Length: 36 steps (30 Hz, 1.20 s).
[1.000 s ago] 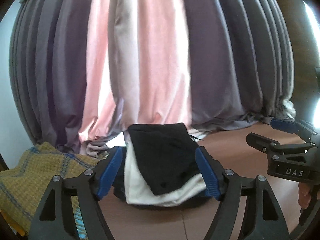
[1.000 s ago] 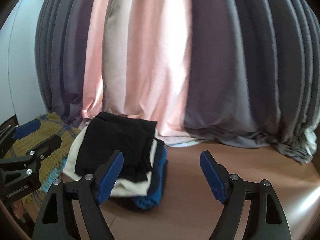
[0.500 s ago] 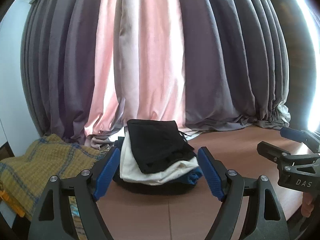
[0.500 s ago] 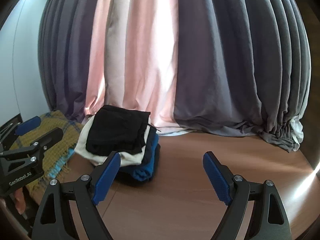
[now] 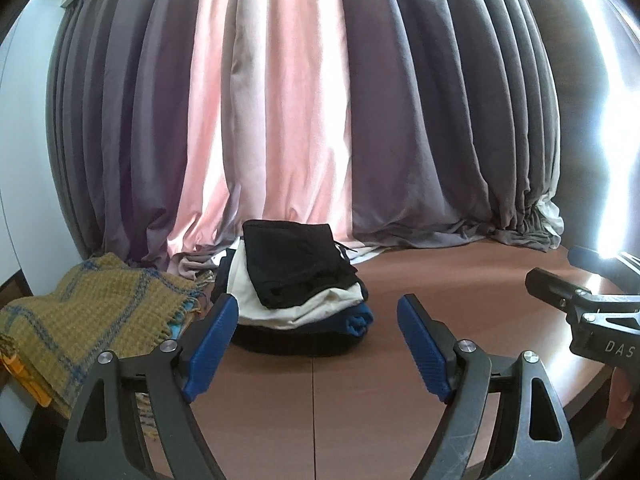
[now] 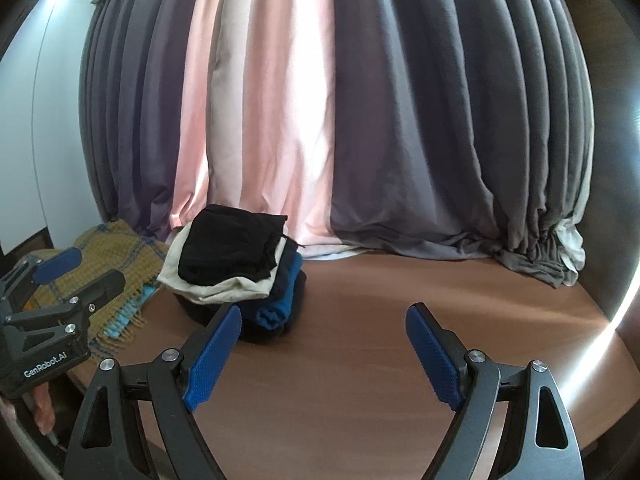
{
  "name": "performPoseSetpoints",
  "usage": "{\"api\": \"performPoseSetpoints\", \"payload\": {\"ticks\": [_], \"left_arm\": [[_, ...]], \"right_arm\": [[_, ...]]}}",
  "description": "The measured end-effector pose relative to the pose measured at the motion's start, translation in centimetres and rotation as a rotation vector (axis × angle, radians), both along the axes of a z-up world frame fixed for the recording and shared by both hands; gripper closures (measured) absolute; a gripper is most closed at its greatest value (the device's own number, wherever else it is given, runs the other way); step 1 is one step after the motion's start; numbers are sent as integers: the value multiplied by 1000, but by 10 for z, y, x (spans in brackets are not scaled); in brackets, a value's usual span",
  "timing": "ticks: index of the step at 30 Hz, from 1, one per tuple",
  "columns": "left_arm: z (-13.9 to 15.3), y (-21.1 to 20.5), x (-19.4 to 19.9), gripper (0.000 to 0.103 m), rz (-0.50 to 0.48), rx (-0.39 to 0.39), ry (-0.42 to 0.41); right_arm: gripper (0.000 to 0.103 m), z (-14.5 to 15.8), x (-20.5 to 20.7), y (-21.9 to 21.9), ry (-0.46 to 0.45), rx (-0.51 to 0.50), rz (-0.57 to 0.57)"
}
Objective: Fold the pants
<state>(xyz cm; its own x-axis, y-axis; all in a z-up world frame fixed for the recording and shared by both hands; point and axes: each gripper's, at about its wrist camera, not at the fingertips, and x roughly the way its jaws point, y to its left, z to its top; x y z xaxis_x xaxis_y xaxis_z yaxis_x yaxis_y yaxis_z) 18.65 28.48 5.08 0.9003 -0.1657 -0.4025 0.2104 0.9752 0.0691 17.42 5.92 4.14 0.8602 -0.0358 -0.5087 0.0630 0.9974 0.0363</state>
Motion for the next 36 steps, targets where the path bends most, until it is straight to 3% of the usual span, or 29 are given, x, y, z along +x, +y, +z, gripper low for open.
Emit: {"api": "performPoseSetpoints", "payload": {"ticks": [19,36], "left_arm": [[-3,-14,-51,18,-19,12,25],[-3,-18,-64,15,-22,12,26]], "right_arm": [[18,2,-61,-7,5,-7,-6],[18,3,-84,-14,3,-9,-12]]}}
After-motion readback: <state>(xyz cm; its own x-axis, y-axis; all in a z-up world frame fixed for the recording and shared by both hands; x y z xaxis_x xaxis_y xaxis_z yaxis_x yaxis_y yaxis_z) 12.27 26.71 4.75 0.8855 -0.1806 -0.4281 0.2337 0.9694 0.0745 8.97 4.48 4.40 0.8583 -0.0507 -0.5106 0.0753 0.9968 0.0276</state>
